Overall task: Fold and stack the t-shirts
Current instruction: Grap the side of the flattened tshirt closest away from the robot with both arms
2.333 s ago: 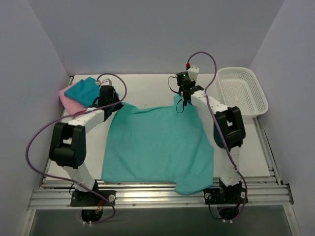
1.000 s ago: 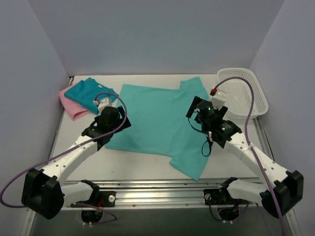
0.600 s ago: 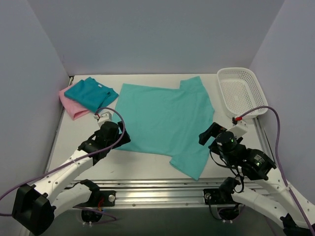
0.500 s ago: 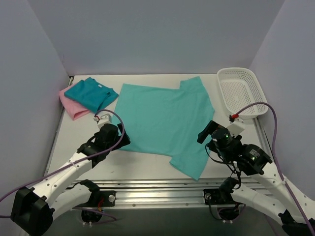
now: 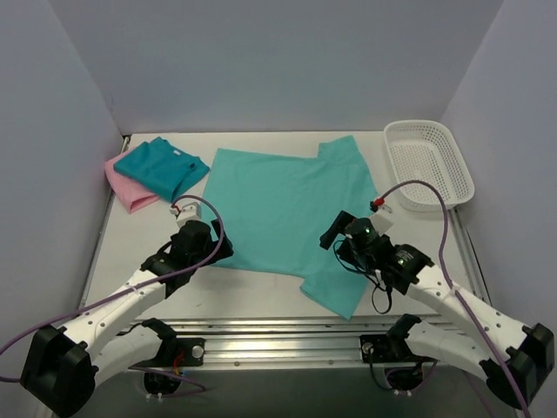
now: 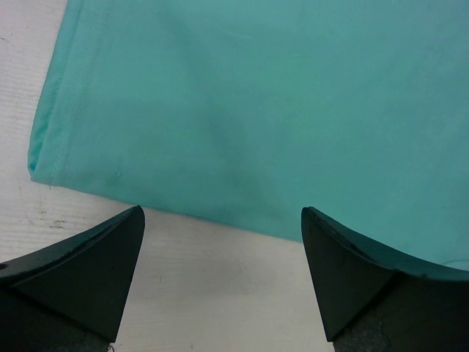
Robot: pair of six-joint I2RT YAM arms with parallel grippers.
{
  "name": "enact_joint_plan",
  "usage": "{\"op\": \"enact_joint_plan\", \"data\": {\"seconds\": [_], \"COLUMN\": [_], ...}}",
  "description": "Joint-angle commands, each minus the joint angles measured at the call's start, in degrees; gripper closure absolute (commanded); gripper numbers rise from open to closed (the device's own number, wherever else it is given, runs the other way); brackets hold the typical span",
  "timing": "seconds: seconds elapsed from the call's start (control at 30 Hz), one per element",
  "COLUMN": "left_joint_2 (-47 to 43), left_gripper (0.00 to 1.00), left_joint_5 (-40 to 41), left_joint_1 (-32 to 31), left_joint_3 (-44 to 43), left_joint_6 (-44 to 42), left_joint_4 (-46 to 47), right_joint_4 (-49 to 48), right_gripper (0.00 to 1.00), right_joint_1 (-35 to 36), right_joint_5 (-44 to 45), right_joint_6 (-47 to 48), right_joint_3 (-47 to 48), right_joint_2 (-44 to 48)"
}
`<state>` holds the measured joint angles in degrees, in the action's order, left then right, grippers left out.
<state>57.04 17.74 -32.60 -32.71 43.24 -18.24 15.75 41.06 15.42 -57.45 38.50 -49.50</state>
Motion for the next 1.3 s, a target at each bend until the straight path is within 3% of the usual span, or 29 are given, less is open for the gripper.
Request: {"op": "enact_joint_plan", "data": {"seconds": [0.0, 0.1, 0.23, 0.33, 0.47, 0.6, 0.8, 1.1, 1.27], "left_joint_2": [-0.9, -1.1, -1.1, -1.0, -1.2, -1.0, 1.1, -1.1, -1.5], "left_gripper": [0.03, 0.04, 0.04, 0.04, 0.04, 0.04, 0.03, 0.03, 0.03], "left_joint_5": [0.6, 1.2, 1.5, 2.0, 2.6, 2.4, 1.3, 2.2, 2.7], "left_joint_1": [-0.3, -0.3, -0.4, -0.4, -0.4, -0.4, -0.4, -0.6, -0.5], "left_joint_3": [-0.3, -0.6, -0.9, -0.9, -0.4, 0.4, 1.1, 0.8, 1.2], "left_joint_6": [-1.1, -1.0, -0.7, -0.4, -0.3, 0.0, 1.1, 0.8, 0.7], "left_joint_4": [4.1, 3.8, 3.6, 2.8, 2.0, 2.9, 5.0, 2.9, 3.3], "right_joint_4": [18.3, 30.2, 28.6, 23.2, 24.9, 25.6, 25.2, 24.4, 29.2], "right_gripper": [0.00, 0.02, 0.02, 0.02, 0.05, 0.06, 0.06, 0.09, 0.12], "right_joint_1": [0.9, 1.7, 2.9, 3.3, 7.0, 18.3, 25.9, 27.3, 26.6], "right_joint_5": [5.1, 9.2, 3.2, -2.0, -4.4, -7.7, -8.6, -4.0, 5.0], "right_joint_6": [-4.6, -10.2, -10.6, -10.7, -14.0, -22.8, -29.4, -30.6, -32.2], "right_joint_3": [8.9, 13.0, 9.3, 1.7, -4.3, -8.9, -9.9, -7.9, -2.9], "right_joint_2": [-9.0, -18.3, -23.1, -21.9, -17.1, -11.8, -13.0, -15.9, -16.1]}}
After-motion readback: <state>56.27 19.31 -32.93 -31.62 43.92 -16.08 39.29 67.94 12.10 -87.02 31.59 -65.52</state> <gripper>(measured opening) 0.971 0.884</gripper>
